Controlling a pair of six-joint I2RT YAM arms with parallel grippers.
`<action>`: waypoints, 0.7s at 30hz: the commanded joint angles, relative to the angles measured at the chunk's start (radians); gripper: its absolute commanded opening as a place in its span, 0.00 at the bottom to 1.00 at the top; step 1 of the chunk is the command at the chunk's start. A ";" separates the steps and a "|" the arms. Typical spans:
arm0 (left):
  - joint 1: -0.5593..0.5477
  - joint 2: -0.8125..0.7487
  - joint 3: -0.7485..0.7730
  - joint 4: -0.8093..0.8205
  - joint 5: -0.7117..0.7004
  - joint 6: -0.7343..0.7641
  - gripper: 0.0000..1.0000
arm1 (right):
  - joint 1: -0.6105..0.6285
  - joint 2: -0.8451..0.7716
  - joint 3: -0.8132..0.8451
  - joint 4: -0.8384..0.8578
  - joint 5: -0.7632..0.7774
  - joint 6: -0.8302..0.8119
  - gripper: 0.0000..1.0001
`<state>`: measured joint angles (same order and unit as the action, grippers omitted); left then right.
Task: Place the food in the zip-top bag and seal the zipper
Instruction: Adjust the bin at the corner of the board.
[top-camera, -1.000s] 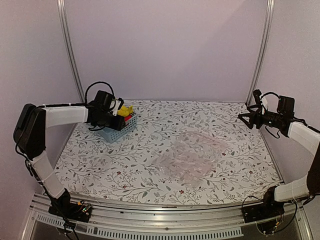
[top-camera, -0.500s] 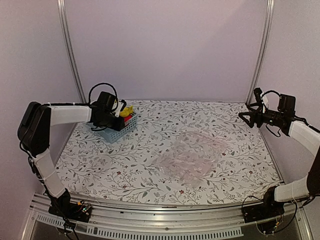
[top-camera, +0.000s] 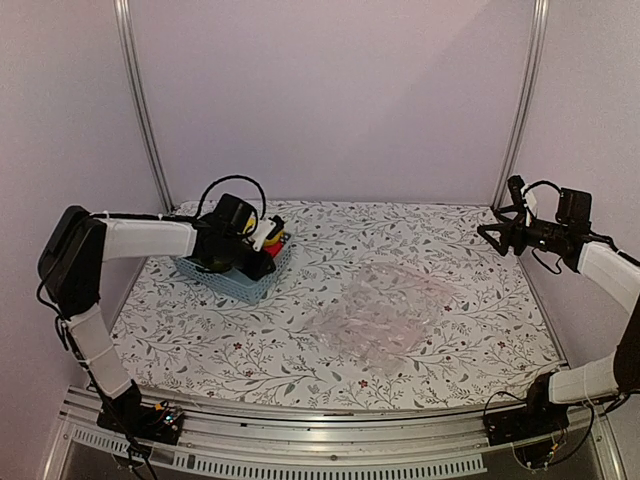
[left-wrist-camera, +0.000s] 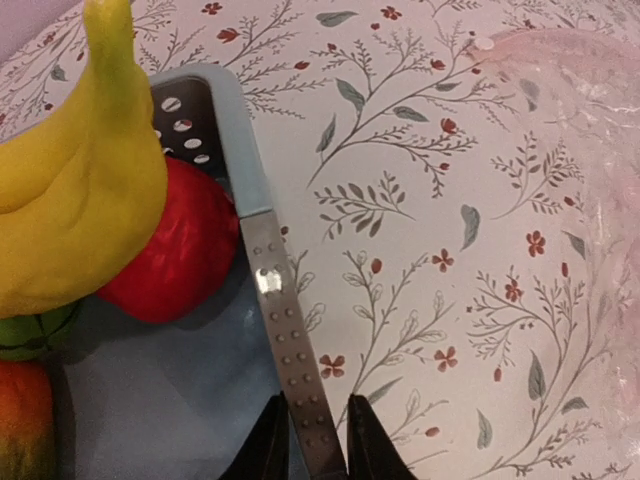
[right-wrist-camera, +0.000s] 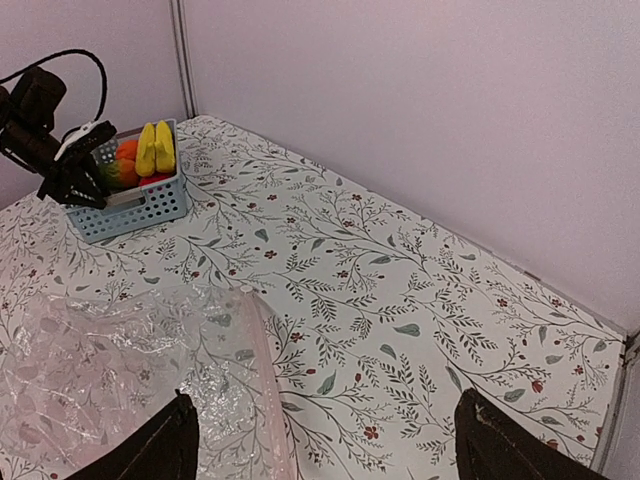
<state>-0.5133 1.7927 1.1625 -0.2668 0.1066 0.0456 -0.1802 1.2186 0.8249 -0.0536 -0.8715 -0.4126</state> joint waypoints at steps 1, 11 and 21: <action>-0.116 -0.053 -0.046 -0.044 0.102 0.068 0.18 | -0.004 -0.016 0.017 -0.022 -0.009 -0.012 0.87; -0.307 -0.180 -0.108 -0.134 0.055 0.115 0.10 | -0.005 -0.009 0.016 -0.021 -0.006 -0.017 0.87; -0.317 -0.405 -0.282 -0.293 -0.103 0.107 0.15 | -0.005 0.004 0.017 -0.023 -0.020 -0.015 0.87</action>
<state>-0.8337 1.4666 0.9474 -0.4664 0.0753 0.1497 -0.1802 1.2186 0.8249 -0.0559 -0.8734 -0.4236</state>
